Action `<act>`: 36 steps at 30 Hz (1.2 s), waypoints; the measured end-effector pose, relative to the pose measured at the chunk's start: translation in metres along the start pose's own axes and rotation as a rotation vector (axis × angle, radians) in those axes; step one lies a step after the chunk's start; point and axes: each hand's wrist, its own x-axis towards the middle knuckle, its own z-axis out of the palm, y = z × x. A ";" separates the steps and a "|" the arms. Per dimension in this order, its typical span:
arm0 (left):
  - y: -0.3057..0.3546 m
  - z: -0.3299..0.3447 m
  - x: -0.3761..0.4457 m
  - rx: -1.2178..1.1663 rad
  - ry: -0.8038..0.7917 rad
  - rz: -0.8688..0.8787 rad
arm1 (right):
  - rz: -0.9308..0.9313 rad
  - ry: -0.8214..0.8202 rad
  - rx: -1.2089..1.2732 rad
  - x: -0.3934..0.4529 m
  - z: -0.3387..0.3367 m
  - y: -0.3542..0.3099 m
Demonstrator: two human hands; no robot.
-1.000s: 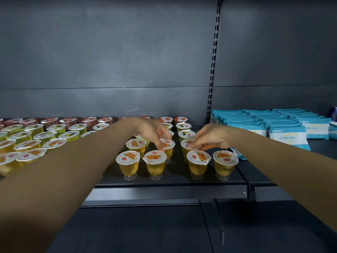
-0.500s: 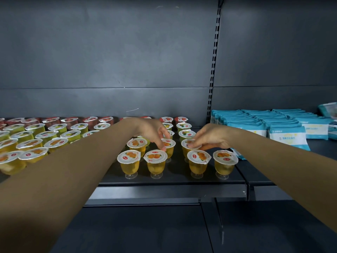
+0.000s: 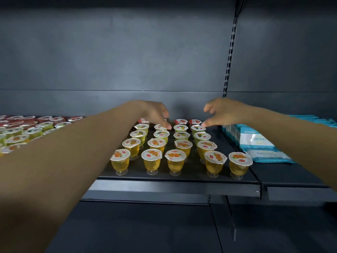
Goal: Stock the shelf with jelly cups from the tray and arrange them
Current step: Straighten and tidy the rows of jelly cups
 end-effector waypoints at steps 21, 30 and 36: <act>-0.274 -0.031 -0.314 0.210 0.085 -0.104 | -0.068 -0.039 -0.163 -0.069 0.004 -0.389; -0.416 -0.022 -0.398 0.114 0.114 -0.277 | -0.231 -0.022 -0.041 -0.040 0.027 -0.543; -0.500 -0.007 -0.398 0.027 0.117 -0.339 | -0.341 -0.040 0.006 0.013 0.063 -0.616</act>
